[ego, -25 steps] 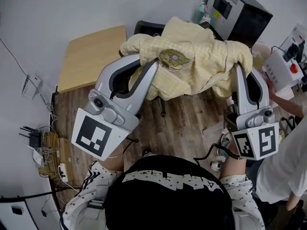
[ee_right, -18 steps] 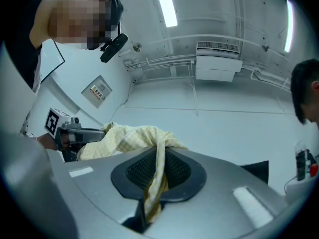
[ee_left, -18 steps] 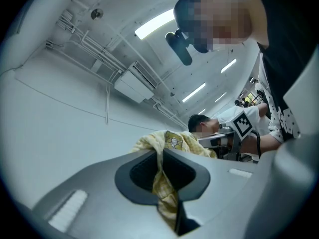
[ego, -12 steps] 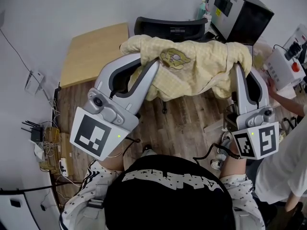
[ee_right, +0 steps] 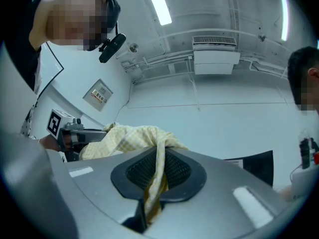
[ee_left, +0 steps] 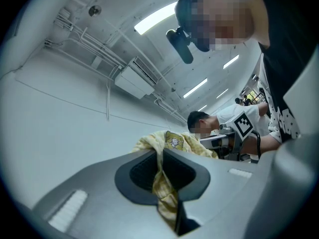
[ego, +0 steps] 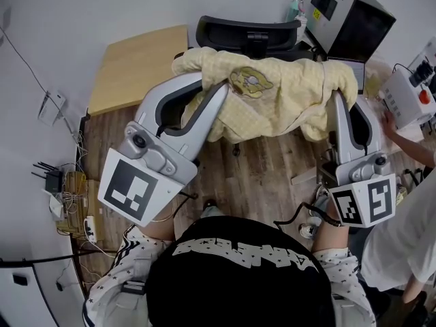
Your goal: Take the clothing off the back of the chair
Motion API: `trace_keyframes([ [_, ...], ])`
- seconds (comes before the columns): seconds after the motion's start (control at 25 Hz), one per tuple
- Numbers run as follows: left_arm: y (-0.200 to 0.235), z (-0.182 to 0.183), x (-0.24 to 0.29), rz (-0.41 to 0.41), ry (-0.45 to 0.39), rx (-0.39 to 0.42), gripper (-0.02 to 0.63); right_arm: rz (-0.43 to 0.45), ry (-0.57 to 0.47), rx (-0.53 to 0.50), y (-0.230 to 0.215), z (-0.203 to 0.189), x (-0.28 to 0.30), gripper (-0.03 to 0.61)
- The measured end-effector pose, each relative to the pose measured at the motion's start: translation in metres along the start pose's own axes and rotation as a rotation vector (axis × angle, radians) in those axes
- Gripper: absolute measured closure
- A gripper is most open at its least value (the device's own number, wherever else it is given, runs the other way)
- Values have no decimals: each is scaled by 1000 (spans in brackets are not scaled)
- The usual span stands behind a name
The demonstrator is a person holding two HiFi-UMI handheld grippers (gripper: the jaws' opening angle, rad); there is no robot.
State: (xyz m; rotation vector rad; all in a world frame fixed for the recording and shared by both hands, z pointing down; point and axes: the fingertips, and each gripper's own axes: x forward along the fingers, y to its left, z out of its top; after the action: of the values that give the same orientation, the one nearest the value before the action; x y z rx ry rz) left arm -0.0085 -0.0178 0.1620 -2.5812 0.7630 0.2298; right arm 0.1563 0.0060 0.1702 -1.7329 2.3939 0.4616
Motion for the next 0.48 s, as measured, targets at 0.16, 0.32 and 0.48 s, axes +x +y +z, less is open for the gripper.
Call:
trace_keyframes([
  [0.16,-2,-5,0,-4,11,-8,584,-2,12,9,1,-6,-3,534],
  [0.32,-5,-10,0,-11,25,-23,584,-6,26,18,1,-11,-6,534],
  [0.48,-5,-20,-2,-9,48,-46,584,-5,48,22,3,-20,-7,534],
])
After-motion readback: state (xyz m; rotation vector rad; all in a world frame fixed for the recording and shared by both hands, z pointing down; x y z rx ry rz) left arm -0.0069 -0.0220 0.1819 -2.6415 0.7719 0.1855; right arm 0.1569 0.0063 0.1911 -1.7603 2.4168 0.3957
